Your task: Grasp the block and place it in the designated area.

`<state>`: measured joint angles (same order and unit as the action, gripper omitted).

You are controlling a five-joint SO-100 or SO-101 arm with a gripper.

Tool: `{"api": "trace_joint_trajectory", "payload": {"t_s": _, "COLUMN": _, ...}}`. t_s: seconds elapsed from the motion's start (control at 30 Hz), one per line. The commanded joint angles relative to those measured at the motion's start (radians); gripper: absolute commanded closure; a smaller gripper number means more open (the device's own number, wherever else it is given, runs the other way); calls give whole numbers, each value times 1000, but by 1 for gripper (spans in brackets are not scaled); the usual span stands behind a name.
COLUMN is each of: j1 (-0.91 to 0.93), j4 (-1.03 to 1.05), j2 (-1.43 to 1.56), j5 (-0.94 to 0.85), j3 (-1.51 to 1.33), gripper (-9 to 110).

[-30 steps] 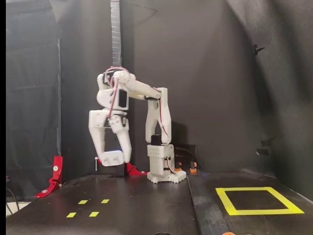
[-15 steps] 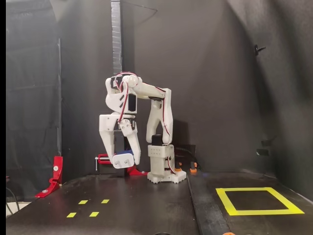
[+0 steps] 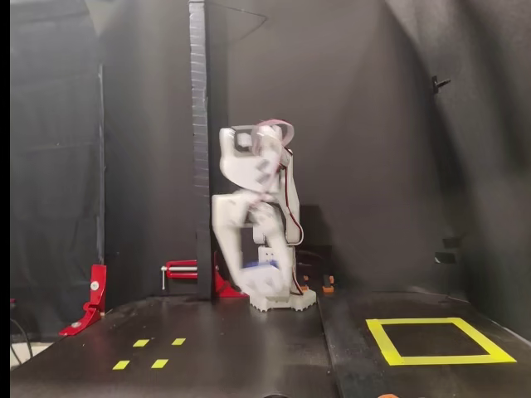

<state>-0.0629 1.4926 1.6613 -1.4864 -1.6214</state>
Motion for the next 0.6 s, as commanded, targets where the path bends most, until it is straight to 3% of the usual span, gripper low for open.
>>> {"api": "trace_joint_trajectory", "payload": {"t_s": 0.0, "j1": -87, "j4": -2, "j2": -21, "j5": 86, "j3": 77, "gripper": 80}}
{"api": "trace_joint_trajectory", "payload": {"t_s": 0.57, "j1": -580, "j4": 48, "j2": -100, "j5": 503, "j3": 160, "gripper": 80}}
